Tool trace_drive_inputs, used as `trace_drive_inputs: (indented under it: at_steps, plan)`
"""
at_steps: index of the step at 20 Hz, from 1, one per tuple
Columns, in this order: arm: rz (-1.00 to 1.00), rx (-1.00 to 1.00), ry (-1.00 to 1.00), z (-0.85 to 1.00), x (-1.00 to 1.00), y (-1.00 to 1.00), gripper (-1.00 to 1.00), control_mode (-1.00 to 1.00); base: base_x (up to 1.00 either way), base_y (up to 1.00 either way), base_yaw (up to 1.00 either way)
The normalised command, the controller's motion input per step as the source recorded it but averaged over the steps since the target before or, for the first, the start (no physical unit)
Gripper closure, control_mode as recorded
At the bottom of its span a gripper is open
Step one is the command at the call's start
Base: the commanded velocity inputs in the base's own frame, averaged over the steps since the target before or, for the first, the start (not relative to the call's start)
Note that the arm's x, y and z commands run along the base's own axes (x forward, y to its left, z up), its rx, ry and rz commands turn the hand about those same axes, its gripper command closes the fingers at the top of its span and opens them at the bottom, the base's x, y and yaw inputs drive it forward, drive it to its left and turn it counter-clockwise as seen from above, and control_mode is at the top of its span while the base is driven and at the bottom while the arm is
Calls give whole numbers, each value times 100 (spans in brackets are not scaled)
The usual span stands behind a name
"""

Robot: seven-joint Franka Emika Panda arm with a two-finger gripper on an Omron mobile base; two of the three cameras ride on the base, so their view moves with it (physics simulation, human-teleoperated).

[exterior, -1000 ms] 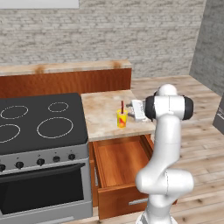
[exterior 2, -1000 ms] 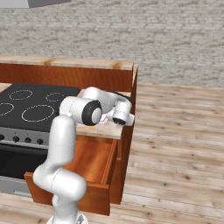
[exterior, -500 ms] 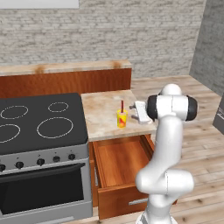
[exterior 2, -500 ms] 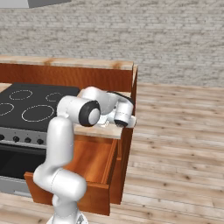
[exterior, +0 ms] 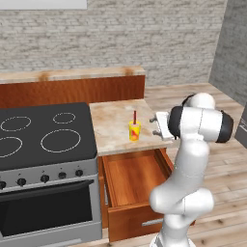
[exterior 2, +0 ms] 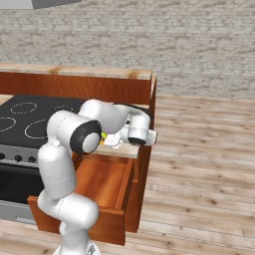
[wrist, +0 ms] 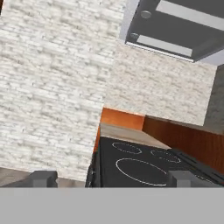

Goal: Pick up the straw from the left drawer and put it inside the smoothie cup.

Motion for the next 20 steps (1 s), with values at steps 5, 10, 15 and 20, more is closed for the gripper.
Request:
trace_drive_inputs:
  at_steps: [5,10,15,20]
  plan:
    - [-9,-17,-19,58,-100,8,-100,-100,0,0,0]
    - [-5,-14,-31,75,-88,30,-100,-100,0,0,0]
    - [-2,-15,-27,73,-64,46,-100,-100,0,0,0]
    - [0,-9,-18,26,-40,24,-100,-100,0,0,0]
